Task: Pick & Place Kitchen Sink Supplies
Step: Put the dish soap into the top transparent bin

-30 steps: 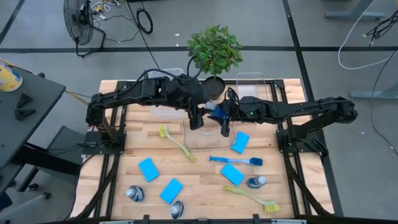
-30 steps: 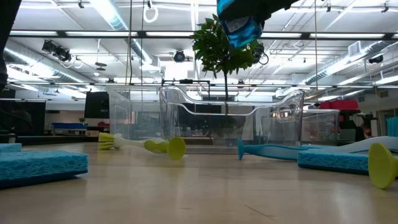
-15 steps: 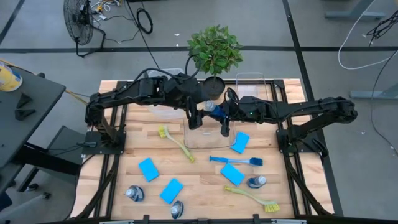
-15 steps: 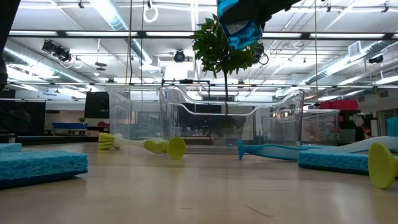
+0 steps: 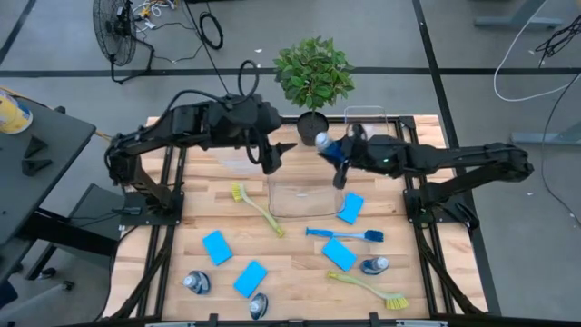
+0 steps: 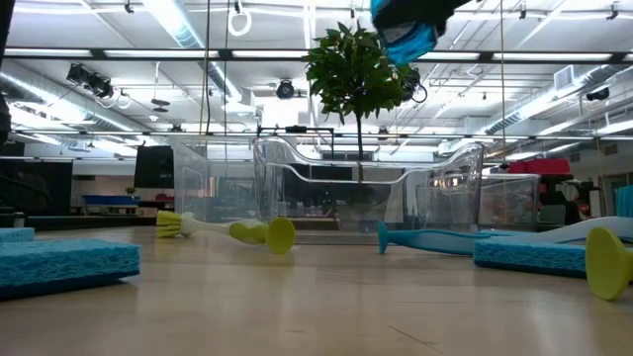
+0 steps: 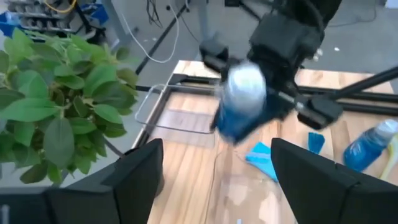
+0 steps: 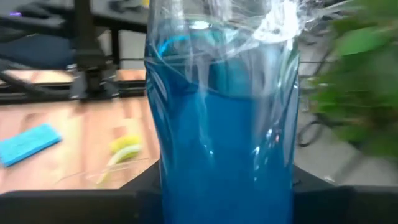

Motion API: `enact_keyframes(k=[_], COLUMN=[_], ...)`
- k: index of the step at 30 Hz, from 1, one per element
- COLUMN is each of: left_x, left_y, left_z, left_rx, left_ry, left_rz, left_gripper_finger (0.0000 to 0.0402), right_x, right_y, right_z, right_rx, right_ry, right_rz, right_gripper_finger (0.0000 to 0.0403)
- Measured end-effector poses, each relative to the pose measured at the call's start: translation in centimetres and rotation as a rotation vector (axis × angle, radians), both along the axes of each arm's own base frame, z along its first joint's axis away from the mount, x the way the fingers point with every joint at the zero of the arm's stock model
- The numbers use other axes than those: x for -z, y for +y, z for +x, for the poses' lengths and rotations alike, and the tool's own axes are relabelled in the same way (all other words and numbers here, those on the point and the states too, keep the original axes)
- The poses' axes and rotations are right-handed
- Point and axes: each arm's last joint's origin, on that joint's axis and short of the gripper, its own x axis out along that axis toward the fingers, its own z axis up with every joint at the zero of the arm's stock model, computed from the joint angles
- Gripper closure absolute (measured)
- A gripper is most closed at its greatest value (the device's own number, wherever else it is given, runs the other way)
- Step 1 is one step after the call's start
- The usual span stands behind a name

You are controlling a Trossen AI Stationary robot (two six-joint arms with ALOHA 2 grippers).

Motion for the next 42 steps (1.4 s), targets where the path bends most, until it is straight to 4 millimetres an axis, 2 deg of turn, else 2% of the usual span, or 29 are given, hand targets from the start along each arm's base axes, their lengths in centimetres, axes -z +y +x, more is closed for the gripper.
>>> enact_keyframes(k=[8,13,28,34,42], left_x=[-0.2,-0.2,-0.2,-0.1,-0.1], left_y=[0.0,0.0,0.0,0.0,0.0], left_z=[-0.4,-0.3,-0.3,-0.3,-0.3], left_rx=[-0.005,-0.006,-0.005,-0.005,-0.005], left_ry=[-0.004,-0.005,-0.004,-0.003,-0.003], left_rz=[-0.003,-0.004,-0.005,-0.005,-0.005], left_gripper_finger=[0.0108,0.0108,0.0109,0.0109,0.0109], right_x=[-2.2,-2.9,-2.4,-0.1,4.6], right_y=[-0.7,-1.4,-4.8,-6.1,-7.6], right_z=[-4.4,-6.3,-7.9,-8.1,-7.6], right_rx=[0.282,0.472,0.772,0.857,0.864], right_ry=[-0.039,-0.092,-0.121,-0.132,-0.217], right_rz=[-0.075,-0.067,0.0,0.05,0.095], right_gripper_finger=[0.0271,0.0268,0.0268,0.0268,0.0268])
